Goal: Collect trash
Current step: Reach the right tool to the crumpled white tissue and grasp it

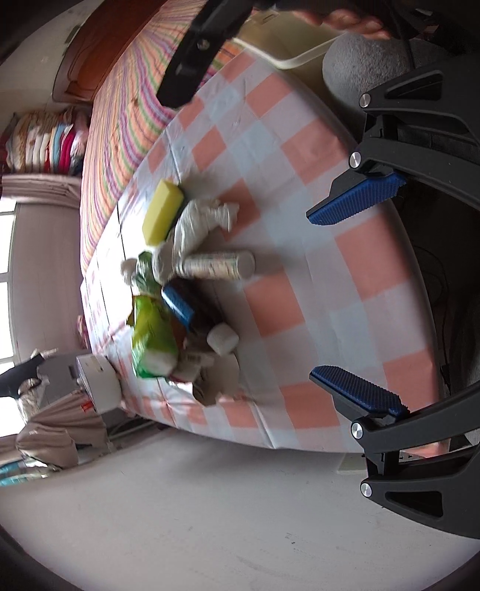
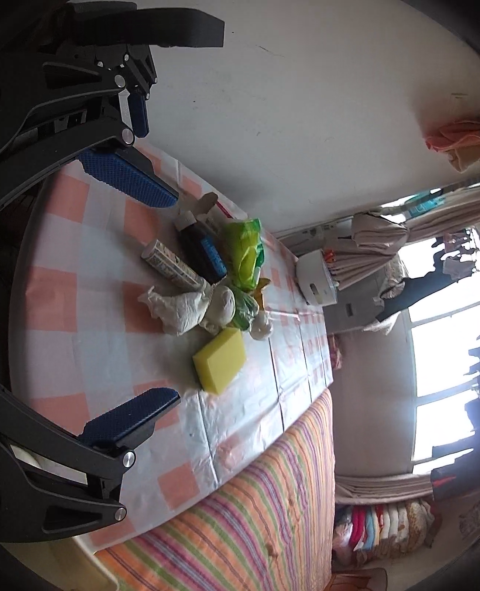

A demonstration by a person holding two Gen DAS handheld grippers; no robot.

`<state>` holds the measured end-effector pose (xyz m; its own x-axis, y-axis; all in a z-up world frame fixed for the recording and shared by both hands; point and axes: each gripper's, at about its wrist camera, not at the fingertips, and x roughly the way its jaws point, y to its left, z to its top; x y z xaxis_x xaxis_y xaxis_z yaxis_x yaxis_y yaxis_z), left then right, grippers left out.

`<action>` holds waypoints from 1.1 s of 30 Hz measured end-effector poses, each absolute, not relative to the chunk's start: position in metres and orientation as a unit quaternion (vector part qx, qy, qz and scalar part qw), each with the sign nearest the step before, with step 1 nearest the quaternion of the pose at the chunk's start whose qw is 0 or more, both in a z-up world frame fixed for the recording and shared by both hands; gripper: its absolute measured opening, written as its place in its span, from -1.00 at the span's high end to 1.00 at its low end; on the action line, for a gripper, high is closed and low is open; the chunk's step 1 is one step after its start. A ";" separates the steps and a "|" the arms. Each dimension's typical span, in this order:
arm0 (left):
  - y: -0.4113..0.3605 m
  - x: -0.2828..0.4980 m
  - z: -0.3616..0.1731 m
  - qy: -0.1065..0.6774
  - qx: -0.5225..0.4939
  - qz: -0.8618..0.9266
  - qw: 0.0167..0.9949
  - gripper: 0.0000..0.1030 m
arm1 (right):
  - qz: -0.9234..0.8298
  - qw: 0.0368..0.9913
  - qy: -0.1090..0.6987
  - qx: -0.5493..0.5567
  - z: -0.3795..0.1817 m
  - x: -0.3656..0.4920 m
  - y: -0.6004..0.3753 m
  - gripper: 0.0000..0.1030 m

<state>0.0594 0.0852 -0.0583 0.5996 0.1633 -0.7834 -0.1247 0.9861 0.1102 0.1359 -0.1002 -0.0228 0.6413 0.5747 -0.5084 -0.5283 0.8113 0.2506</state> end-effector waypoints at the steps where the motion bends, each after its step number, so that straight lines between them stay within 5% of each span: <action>1: 0.091 0.059 -0.059 0.440 0.017 0.084 0.894 -0.49 | 0.311 0.902 0.297 0.034 -0.025 0.142 -0.092 -0.87; 12: 0.118 0.057 -0.064 0.445 -0.008 0.098 0.890 -0.49 | 0.318 0.886 0.336 -0.039 -0.053 0.199 -0.045 -0.86; 27: 0.123 0.058 -0.066 0.452 -0.005 0.095 0.887 -0.49 | 0.309 0.864 0.378 -0.118 -0.091 0.242 -0.018 -0.41; 30: 0.121 0.059 -0.066 0.453 -0.003 0.093 0.886 -0.49 | 0.309 0.859 0.387 -0.133 -0.099 0.245 -0.013 -0.07; 31: 0.120 0.059 -0.066 0.454 -0.001 0.093 0.886 -0.49 | 0.311 0.855 0.392 -0.135 -0.102 0.246 -0.011 0.22; 33: 0.119 0.060 -0.067 0.454 0.001 0.093 0.886 -0.49 | 0.316 0.849 0.401 -0.135 -0.108 0.246 -0.010 0.35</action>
